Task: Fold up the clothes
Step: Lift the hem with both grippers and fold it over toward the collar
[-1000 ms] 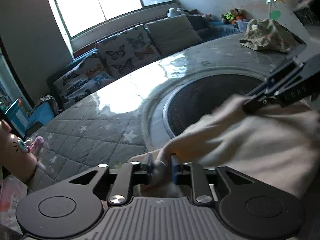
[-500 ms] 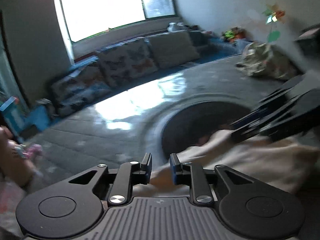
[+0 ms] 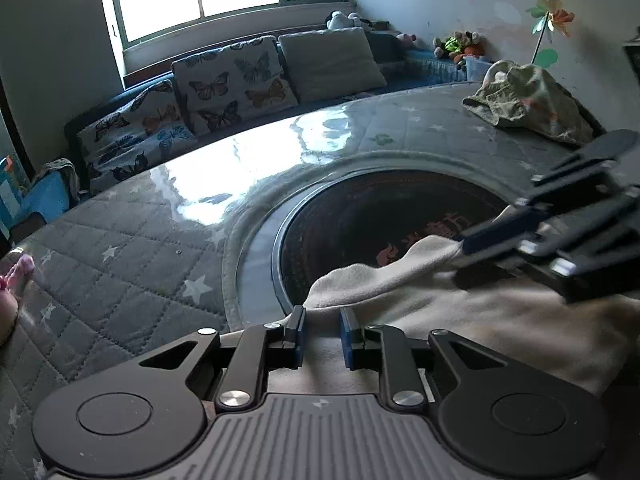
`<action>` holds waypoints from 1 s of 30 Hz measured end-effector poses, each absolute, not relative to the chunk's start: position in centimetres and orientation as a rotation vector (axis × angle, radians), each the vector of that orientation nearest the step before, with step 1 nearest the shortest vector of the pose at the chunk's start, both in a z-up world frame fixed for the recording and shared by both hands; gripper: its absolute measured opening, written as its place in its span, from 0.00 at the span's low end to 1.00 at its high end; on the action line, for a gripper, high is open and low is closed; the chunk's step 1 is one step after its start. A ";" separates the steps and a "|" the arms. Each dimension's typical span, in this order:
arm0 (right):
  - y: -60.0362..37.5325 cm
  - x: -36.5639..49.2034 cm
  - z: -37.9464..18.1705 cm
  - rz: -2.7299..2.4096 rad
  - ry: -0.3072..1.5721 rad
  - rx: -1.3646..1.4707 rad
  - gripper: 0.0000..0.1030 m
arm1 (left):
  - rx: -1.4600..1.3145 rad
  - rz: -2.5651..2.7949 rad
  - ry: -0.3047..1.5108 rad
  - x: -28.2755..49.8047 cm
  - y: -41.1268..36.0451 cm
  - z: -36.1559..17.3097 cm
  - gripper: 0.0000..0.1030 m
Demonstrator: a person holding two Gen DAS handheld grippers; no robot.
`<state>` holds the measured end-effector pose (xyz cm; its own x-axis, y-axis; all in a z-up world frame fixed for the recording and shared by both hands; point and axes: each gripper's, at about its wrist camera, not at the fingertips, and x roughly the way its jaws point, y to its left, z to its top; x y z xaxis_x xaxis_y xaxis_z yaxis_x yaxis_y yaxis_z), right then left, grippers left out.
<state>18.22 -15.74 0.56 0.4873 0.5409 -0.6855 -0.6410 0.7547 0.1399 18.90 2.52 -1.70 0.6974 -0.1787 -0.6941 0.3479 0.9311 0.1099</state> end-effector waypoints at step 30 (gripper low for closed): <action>-16.2 8.3 0.5 0.802 0.738 -0.294 0.23 | 0.245 -0.404 0.682 6.7 -0.6 -0.9 0.28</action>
